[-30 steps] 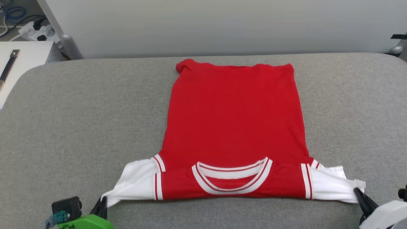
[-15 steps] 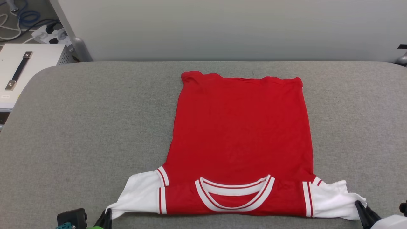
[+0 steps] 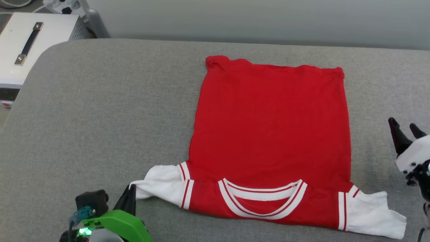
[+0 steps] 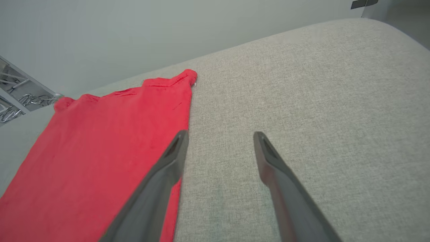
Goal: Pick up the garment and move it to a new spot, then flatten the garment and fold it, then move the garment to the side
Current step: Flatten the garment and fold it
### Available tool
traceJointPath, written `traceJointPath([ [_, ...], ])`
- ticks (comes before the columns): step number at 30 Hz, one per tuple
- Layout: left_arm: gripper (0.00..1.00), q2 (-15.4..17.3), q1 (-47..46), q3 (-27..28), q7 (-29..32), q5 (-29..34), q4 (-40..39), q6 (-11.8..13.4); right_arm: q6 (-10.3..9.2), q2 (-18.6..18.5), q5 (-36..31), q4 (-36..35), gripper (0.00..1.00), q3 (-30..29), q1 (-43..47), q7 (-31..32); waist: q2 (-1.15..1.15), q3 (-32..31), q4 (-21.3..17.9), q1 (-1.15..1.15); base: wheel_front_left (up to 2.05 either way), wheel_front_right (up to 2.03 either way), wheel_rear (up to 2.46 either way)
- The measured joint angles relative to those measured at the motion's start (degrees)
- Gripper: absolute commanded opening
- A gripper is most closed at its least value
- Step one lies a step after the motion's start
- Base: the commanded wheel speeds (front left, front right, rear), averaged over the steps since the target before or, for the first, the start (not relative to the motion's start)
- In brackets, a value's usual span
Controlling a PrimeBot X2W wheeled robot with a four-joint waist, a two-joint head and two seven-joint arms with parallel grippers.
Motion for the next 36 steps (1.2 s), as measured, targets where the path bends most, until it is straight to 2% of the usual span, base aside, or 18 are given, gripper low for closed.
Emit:
traceJointPath([
  [7,0.00,-2.2,-5.6,-2.6,-2.8,2.0,0.1,-1.4,0.00,-5.3,0.4,9.9,1.00,3.0,-13.8,9.5,0.00,4.3,3.8,0.01,0.00,0.00,0.00],
  [15,0.00,-3.9,-8.7,-5.6,-4.1,4.7,-3.1,-1.6,0.00,-10.4,1.6,15.4,1.00,6.6,-26.8,23.9,0.00,10.1,8.4,0.01,0.00,0.00,0.00],
  [22,0.00,-5.5,-10.9,-7.3,-5.0,5.3,-4.4,-1.7,0.00,-12.3,0.1,18.1,1.00,7.6,-33.9,28.7,0.00,15.5,11.6,0.01,0.00,0.00,0.00],
  [29,0.00,-6.2,-13.1,-8.2,-6.3,5.3,-3.5,-2.6,0.00,-13.5,-1.7,18.6,1.00,8.8,-38.6,30.1,0.00,20.5,14.0,0.01,0.00,0.00,0.00],
  [35,0.00,-7.1,-13.8,-8.4,-7.3,5.3,-2.0,-2.7,0.04,-15.3,-1.3,19.3,1.00,10.4,-40.4,38.3,0.00,23.3,15.7,0.01,0.00,0.00,0.00],
  [36,0.00,-7.1,-13.8,-8.4,-7.3,5.3,-1.8,-2.7,0.05,-15.6,-1.3,19.1,0.47,10.7,-40.4,38.8,0.00,23.5,15.8,0.01,0.00,0.00,0.00],
])
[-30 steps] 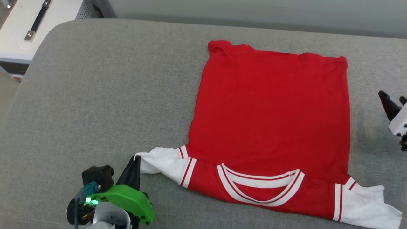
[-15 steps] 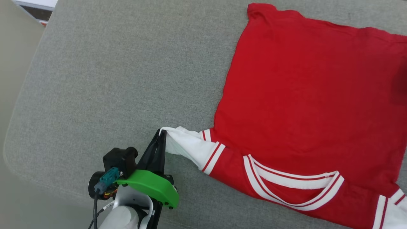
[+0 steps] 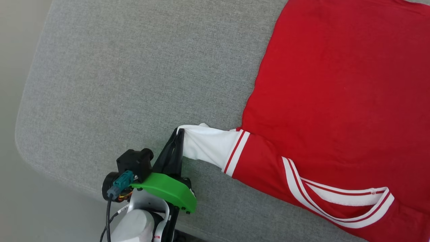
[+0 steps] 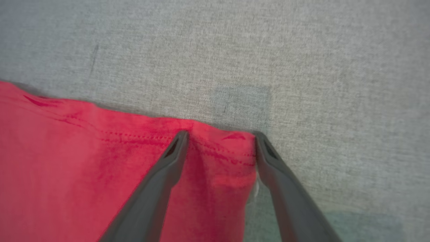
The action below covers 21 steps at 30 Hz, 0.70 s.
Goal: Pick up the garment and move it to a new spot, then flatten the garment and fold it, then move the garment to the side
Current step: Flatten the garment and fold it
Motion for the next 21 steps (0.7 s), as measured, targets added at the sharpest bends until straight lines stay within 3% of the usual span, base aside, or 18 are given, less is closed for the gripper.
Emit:
traceJointPath([
  [2,0.00,0.0,0.0,0.0,-0.2,-0.1,0.3,0.0,-0.01,-0.1,0.4,-0.5,0.00,0.2,0.0,1.3,0.00,0.1,0.3,0.00,0.00,0.00,0.00],
  [13,0.00,0.5,0.1,1.0,-0.3,-0.6,2.0,0.3,-0.04,-0.6,0.7,-0.7,0.00,-1.2,3.1,-1.1,0.00,-3.2,-0.5,0.00,0.00,0.00,0.00],
  [21,0.00,2.7,2.9,3.5,0.6,-2.3,3.5,1.6,-0.02,-1.1,2.0,-2.9,0.00,-2.9,12.1,-4.9,0.00,-8.6,-2.9,0.00,0.00,0.00,0.00],
])
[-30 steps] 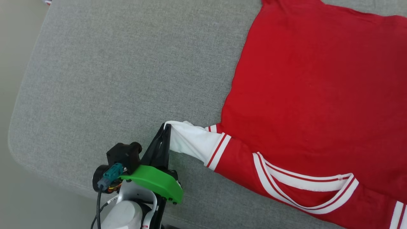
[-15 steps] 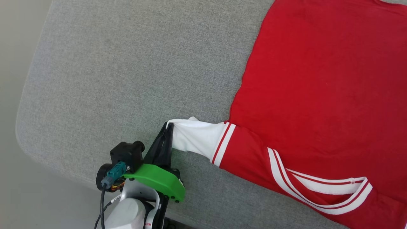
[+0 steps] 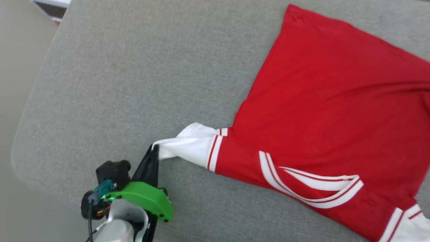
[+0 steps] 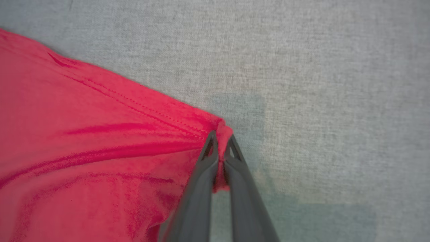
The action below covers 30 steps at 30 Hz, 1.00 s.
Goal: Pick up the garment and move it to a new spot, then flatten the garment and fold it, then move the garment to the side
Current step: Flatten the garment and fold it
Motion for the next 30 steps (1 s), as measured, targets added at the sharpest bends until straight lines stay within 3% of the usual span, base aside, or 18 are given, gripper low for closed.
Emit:
traceJointPath([
  [8,0.00,2.2,3.7,2.1,1.1,-1.6,0.2,1.5,0.01,1.6,3.1,-5.8,0.00,-4.1,15.8,-4.6,0.00,-5.0,-5.0,-0.01,0.00,0.00,0.00],
  [18,0.00,5.2,7.9,4.1,3.1,-2.1,-1.6,3.1,0.02,7.9,5.7,-17.7,0.00,-11.5,37.8,-9.3,0.00,-10.2,-12.0,-0.01,0.00,0.00,0.00],
  [24,0.00,6.2,9.0,4.5,3.9,-2.7,-2.2,3.5,0.02,14.0,5.5,-24.4,0.00,-18.6,50.0,-9.9,0.00,-12.7,-14.9,-0.01,0.00,0.00,0.00],
  [30,0.00,6.4,10.3,5.0,4.0,-3.4,-2.2,3.9,0.02,23.5,3.2,-30.3,0.00,-23.4,58.4,-9.3,0.00,-14.4,-16.9,-0.01,0.00,0.00,0.00],
])
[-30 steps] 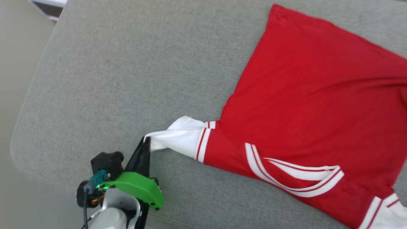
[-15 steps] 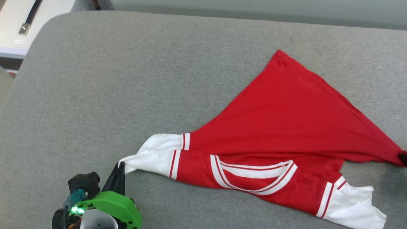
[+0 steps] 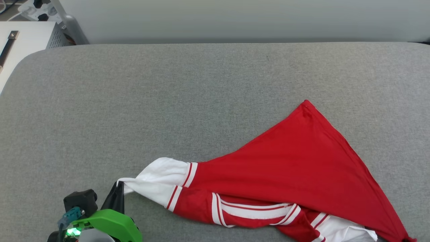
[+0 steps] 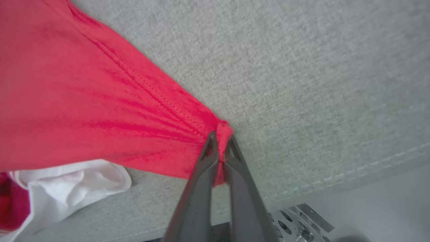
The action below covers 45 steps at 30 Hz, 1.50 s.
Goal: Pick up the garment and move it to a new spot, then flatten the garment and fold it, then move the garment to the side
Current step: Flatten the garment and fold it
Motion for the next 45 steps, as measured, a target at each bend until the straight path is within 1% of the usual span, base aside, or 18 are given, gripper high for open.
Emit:
traceJointPath([
  [2,0.00,0.0,0.0,0.0,0.0,-0.2,0.0,0.0,0.00,2.2,-1.0,-1.3,0.00,-0.5,1.0,0.3,0.00,-0.3,-0.5,0.00,0.00,0.00,0.00],
  [3,0.00,0.0,0.0,0.1,0.0,-0.2,0.0,0.0,-0.01,3.0,-1.5,-1.9,0.42,-0.5,1.3,0.0,0.00,-0.3,-0.7,0.00,0.00,0.00,0.00],
  [4,0.00,0.1,0.0,0.1,0.0,-0.2,0.0,0.0,-0.01,3.5,-1.5,-2.3,0.99,-0.4,1.3,-0.2,0.00,-0.4,-0.9,0.00,0.00,0.00,0.00],
  [8,0.00,0.2,0.0,0.1,0.5,-0.4,0.0,0.1,0.00,4.7,-3.9,-3.8,1.00,0.2,0.9,-4.4,0.00,-0.3,-1.4,0.00,0.00,0.00,0.00],
  [10,0.00,0.2,0.0,0.0,0.6,-0.5,0.0,0.2,-0.01,4.8,-5.2,-4.6,1.00,0.3,-0.1,-8.0,0.00,-0.1,-1.4,0.00,0.00,0.00,0.00],
  [15,0.00,0.3,-0.3,-0.5,1.0,-0.5,-0.3,0.3,-0.05,3.1,-8.6,-5.5,1.00,2.0,-6.1,-17.4,0.00,0.8,-1.3,0.00,0.00,0.00,0.00],
  [18,0.00,0.2,-1.3,-1.0,0.9,-0.4,-0.7,0.3,-0.07,1.9,-9.2,-4.7,1.00,3.2,-9.8,-20.7,0.00,1.5,-0.8,0.00,0.00,0.00,0.00],
  [21,0.00,-0.2,-2.6,-1.4,0.4,0.1,-1.2,0.5,-0.07,0.5,-9.4,-3.4,1.00,5.0,-13.5,-22.5,0.00,2.5,-0.2,0.00,0.00,0.00,0.00],
  [26,0.00,-1.0,-5.5,-3.3,0.0,1.6,-2.2,0.5,-0.07,-3.3,-9.4,-0.9,1.00,9.3,-20.1,-23.0,0.00,4.7,1.4,0.00,0.00,0.00,0.00],
  [31,0.00,-2.5,-7.8,-5.2,-0.1,2.5,-2.4,0.3,-0.07,-8.2,-7.7,1.7,1.00,15.0,-26.3,-20.5,0.00,6.5,3.7,0.00,0.00,0.00,0.00],
  [35,0.00,-3.4,-9.0,-6.5,-0.5,2.6,-2.1,-0.2,-0.05,-12.8,-4.0,3.3,1.00,21.2,-31.3,-14.1,0.00,7.7,5.7,0.00,0.00,0.00,0.00],
  [39,0.00,-4.2,-10.2,-7.1,-1.1,2.7,-1.5,-0.6,-0.05,-17.3,0.9,4.4,1.00,27.9,-35.9,-5.7,0.00,8.8,7.5,0.00,0.00,0.00,0.00],
  [41,0.00,-4.4,-10.7,-7.4,-1.5,2.8,-1.3,-1.0,-0.07,-19.1,3.1,4.5,1.00,31.1,-38.0,-2.0,0.00,9.4,8.3,0.00,0.00,0.00,0.00],
  [45,0.00,-5.0,-11.7,-8.1,-2.0,2.9,-0.9,-1.5,-0.05,-21.8,5.8,4.7,1.00,36.4,-41.3,3.0,0.00,10.7,9.5,0.00,0.00,0.00,0.00],
])
